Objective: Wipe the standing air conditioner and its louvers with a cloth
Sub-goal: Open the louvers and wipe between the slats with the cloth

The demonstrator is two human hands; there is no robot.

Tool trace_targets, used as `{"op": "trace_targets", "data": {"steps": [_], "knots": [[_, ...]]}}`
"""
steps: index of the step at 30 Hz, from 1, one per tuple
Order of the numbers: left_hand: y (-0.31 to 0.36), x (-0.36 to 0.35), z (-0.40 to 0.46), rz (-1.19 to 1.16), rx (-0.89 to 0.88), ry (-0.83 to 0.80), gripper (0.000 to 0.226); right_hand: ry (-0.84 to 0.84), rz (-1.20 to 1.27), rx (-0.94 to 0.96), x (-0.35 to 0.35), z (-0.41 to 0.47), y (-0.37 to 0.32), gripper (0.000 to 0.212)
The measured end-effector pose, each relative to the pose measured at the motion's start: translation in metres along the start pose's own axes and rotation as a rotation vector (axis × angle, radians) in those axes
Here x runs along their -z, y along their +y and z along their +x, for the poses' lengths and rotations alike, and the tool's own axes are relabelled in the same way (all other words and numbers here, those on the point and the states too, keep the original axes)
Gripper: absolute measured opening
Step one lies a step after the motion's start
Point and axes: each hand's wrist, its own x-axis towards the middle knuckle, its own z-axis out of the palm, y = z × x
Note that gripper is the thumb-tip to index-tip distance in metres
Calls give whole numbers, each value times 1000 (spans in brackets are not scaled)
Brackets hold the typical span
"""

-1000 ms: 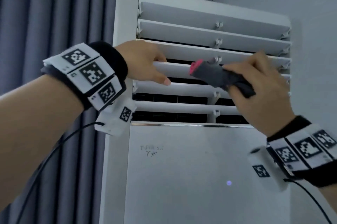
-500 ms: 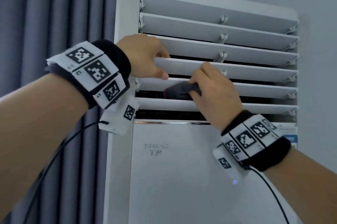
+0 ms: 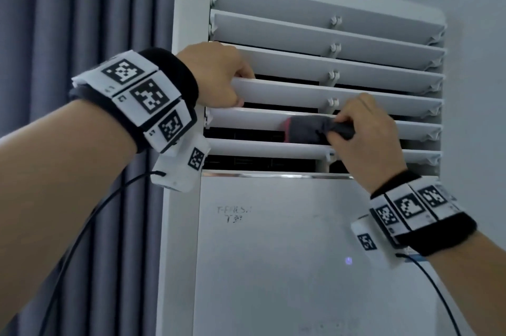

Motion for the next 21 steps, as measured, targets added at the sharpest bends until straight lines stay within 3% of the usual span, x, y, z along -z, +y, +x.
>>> {"op": "trace_targets", "data": {"steps": [3,12,21], "knots": [[1,1,0,2,3,0,38,18,33,-23,-4,3,-10,18],[1,-2,1,7,11,26,33,-49,68,242,-41,32,-96,23],[1,-2,-1,-10,26,31,40,-37,-25,-28,-8,4,-17,21]]}}
